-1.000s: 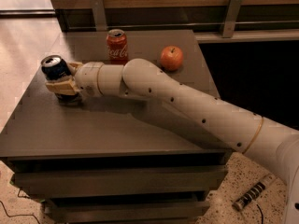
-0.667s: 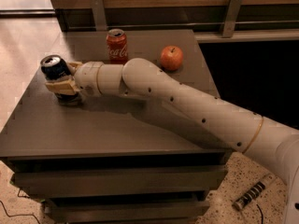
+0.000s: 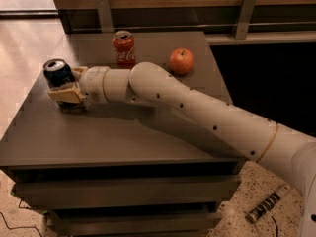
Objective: Place pepsi can upright
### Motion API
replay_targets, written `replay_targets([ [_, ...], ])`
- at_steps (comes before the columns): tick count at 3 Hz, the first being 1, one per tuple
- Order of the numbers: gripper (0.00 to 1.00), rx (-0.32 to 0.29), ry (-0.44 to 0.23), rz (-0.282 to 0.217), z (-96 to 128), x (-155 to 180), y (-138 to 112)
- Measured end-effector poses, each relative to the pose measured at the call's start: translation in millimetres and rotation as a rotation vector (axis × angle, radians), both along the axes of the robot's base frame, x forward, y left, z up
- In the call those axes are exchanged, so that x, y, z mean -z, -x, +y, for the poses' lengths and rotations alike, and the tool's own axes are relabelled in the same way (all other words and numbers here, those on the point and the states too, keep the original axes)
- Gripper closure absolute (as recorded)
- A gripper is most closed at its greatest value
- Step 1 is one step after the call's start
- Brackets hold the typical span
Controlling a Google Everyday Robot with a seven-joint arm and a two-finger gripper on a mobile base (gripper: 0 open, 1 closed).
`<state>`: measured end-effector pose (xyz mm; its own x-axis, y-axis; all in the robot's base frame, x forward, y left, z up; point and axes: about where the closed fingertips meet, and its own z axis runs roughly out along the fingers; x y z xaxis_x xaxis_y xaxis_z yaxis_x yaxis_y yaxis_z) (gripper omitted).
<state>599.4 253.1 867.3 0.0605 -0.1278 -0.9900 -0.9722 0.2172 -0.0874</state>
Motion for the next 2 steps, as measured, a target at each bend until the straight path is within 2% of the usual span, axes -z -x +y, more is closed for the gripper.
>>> replay_targets([
  [1, 0.00, -0.003, 0.000, 0.000, 1.6, -0.1, 1.0],
  [2, 0.00, -0.003, 0.000, 0.000, 1.7, -0.1, 1.1],
])
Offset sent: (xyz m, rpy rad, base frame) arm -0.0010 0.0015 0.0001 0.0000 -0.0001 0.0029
